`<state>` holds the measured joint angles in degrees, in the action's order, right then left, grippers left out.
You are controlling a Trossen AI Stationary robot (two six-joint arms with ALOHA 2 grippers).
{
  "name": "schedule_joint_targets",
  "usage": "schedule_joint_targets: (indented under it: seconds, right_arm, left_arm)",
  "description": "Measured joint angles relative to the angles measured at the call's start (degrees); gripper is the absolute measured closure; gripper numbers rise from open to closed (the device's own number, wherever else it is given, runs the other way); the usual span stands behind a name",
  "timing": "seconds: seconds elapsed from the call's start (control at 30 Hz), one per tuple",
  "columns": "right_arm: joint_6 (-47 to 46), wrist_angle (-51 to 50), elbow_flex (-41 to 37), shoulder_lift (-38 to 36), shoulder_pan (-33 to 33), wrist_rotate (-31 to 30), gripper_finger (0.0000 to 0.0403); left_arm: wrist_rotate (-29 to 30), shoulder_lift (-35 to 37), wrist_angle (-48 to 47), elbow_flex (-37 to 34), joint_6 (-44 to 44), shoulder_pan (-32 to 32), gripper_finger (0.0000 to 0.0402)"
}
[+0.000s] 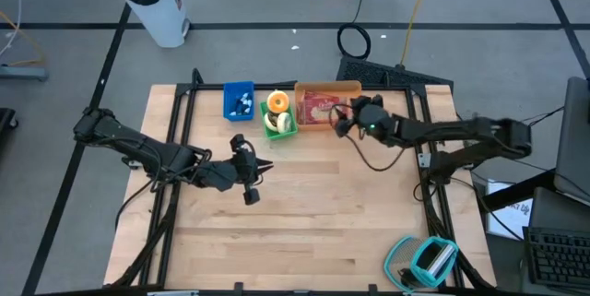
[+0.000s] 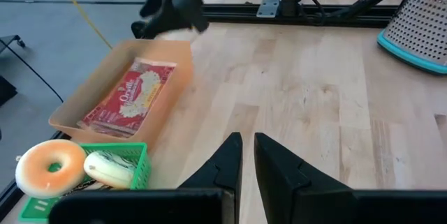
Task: Pick & Place Food Item
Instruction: Return to Home Position
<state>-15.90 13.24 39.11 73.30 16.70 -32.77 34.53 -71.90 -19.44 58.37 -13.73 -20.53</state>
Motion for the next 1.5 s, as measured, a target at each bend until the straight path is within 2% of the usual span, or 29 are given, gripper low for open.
schedule_joint_targets:
  seconds: [0.1, 0.23, 0.43, 0.63, 0.83, 0.93, 1.0, 1.07, 1.13, 1.2, 1.3, 1.4, 1.5]
  right_arm:
    - [0.79, -3.81, 0.00, -5.70, -0.51, -0.01, 0.0106]
    - [7.14, -5.24, 0.00, -13.68, -1.67, 0.00, 0.0104]
    - [8.09, -15.14, 0.00, -28.18, -5.62, 0.03, 0.0109]
    - [7.13, -25.90, 0.00, -40.00, -8.37, 0.04, 0.0106]
    - [0.36, -41.80, 0.00, -46.31, -9.96, 0.08, 0.0109]
    - [-2.47, -45.13, -0.72, -47.99, -10.94, 0.19, 0.0110]
    - [-0.88, -44.67, -2.30, -49.08, -11.69, 2.22, 0.0108]
    - [2.16, -42.57, -4.18, -49.95, -12.28, 5.29, 0.0106]
    - [4.01, -39.42, -6.46, -51.07, -12.67, 7.46, 0.0106]
    - [4.87, -36.84, -8.14, -52.03, -12.71, 7.45, 0.0106]
    - [5.95, -36.28, -9.38, -54.03, -12.69, 7.28, 0.0109]
    - [5.82, -36.28, -9.88, -56.43, -12.69, 7.35, 0.0110]
    - [4.56, -37.34, -9.92, -59.23, -12.69, 7.35, 0.0108]
  left_arm:
    - [0.01, 0.00, 0.00, 0.00, 0.10, -0.04, 0.0360]
    - [-0.02, 0.00, -0.29, 0.00, 2.74, -0.04, 0.0360]
    - [-0.08, 0.90, -2.12, 0.00, 3.46, -0.22, 0.0360]
    - [-4.90, 9.08, -4.60, 0.02, 5.92, -2.65, 0.0360]
    - [-5.47, 20.15, -9.50, -0.89, 10.26, -5.32, 0.0360]
    - [-3.09, 22.89, -8.20, -5.26, 10.26, -4.84, 0.0360]
    - [-3.09, 24.24, -2.99, -10.35, 11.09, -3.99, 0.0360]
    - [-7.25, 25.62, 6.16, -16.80, 12.82, -2.42, 0.0360]
    - [-14.17, 27.12, 16.85, -22.45, 15.71, -0.17, 0.0360]
    - [-20.52, 29.13, 22.34, -27.22, 16.83, 2.45, 0.0360]
    - [-23.01, 33.05, 26.67, -32.67, 15.26, 6.81, 0.0360]
    - [-22.99, 39.18, 27.15, -36.86, 13.79, 11.18, 0.0360]
    - [-25.43, 46.58, 26.62, -39.89, 14.01, 14.75, 0.0360]
